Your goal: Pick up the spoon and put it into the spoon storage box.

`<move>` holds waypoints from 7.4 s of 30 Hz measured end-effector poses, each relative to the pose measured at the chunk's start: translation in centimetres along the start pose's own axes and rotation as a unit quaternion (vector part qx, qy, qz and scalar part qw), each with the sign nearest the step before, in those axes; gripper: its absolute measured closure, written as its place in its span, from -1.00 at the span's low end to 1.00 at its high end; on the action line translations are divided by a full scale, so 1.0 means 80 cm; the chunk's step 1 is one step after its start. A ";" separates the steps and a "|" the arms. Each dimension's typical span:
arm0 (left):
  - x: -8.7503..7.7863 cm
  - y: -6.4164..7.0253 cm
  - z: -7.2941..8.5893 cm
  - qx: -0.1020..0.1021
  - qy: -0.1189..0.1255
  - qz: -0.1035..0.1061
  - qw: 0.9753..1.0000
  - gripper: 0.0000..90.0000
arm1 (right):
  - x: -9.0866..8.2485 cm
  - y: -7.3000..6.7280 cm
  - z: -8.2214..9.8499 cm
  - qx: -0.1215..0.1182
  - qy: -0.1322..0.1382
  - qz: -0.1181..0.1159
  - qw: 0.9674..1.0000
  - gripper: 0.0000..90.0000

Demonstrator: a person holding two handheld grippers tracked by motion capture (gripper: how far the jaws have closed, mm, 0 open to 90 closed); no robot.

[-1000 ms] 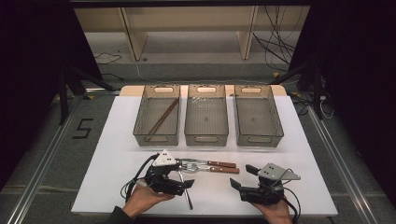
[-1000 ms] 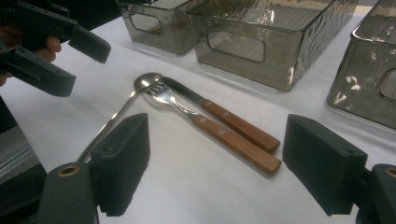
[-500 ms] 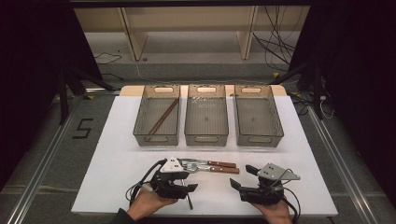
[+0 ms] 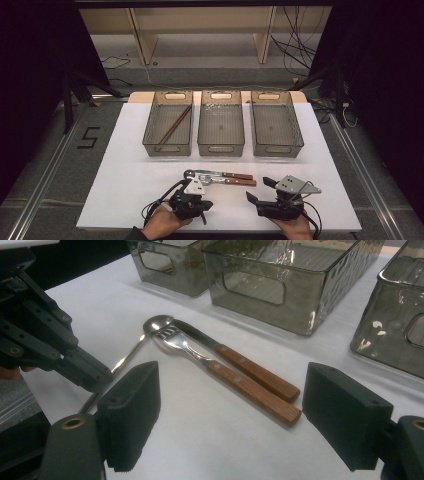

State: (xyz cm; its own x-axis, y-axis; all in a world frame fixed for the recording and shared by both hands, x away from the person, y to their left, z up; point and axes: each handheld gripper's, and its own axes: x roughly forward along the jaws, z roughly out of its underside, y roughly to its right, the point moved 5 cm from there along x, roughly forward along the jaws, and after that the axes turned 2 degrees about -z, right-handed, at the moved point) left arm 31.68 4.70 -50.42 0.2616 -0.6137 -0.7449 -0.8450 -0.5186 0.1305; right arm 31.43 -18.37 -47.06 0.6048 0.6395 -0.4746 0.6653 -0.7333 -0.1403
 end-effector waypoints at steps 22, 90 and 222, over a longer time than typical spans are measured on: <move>-0.005 -0.024 0.025 0.000 -0.092 -0.031 0.995 0.98 | 0.000 -0.003 -0.001 -0.001 -0.001 0.000 1.000 -0.47; -0.059 -0.122 0.054 -0.139 -0.223 -0.134 0.956 0.30 | 0.000 -0.003 -0.002 -0.002 0.001 -0.002 1.000 -0.47; -0.092 -0.114 0.016 -0.097 -0.127 -0.131 0.978 0.87 | -0.001 0.000 -0.001 -0.001 0.002 0.001 1.000 -0.47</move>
State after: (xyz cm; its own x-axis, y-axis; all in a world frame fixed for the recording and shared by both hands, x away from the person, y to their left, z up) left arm 36.83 14.72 -46.99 0.3123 -0.2888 -0.9050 -0.6534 -0.7569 0.0161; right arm 31.43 -18.36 -46.95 0.6087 0.6385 -0.4709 0.6646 -0.7346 -0.1368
